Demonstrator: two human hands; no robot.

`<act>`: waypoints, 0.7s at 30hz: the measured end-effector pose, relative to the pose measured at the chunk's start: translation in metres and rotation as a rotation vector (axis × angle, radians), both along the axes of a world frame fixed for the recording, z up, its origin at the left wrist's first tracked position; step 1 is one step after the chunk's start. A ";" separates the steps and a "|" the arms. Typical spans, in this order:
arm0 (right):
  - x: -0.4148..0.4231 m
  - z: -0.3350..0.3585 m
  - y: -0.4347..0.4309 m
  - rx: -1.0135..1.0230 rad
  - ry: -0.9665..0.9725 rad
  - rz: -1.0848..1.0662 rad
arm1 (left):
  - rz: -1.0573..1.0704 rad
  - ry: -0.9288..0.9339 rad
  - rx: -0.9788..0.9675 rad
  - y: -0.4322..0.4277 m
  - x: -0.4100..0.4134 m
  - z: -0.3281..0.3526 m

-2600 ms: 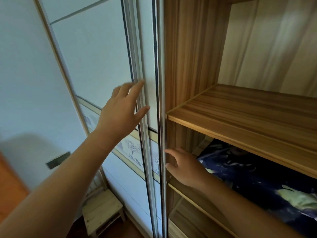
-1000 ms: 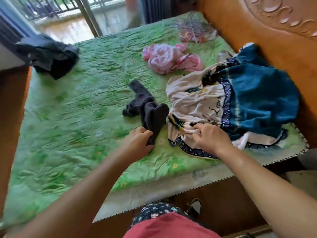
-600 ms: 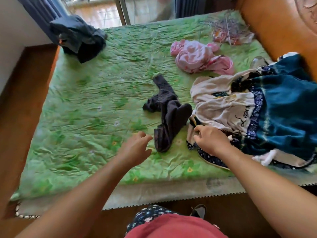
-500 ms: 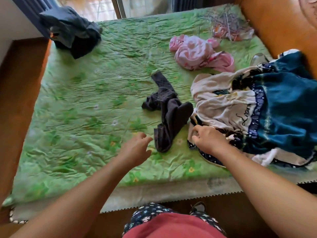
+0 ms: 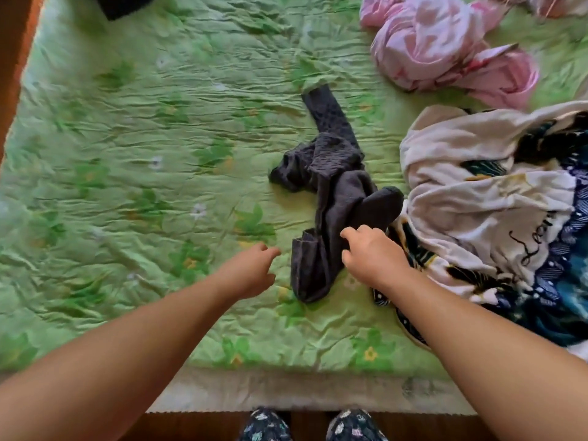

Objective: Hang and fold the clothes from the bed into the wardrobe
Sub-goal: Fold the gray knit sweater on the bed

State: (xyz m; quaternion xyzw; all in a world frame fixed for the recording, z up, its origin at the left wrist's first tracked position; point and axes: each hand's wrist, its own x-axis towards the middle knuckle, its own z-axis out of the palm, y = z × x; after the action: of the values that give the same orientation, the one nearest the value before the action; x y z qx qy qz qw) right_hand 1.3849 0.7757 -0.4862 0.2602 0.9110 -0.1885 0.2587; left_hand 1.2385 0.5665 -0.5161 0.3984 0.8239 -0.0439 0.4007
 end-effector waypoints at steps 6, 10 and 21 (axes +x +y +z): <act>-0.093 -0.078 0.036 0.250 0.201 0.195 | -0.010 0.042 0.041 0.079 -0.054 -0.079; -0.152 -0.126 0.063 0.211 0.166 0.004 | 0.050 0.188 0.136 0.146 -0.105 -0.118; -0.127 -0.184 0.093 0.093 0.138 -0.271 | 0.085 0.360 0.191 0.159 -0.127 -0.172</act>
State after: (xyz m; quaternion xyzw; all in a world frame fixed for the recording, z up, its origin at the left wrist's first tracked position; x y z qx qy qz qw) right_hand 1.2577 0.8689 -0.6699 0.3789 0.8908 -0.1968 0.1553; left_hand 1.1116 0.7255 -0.6884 0.3853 0.8986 -0.0192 0.2091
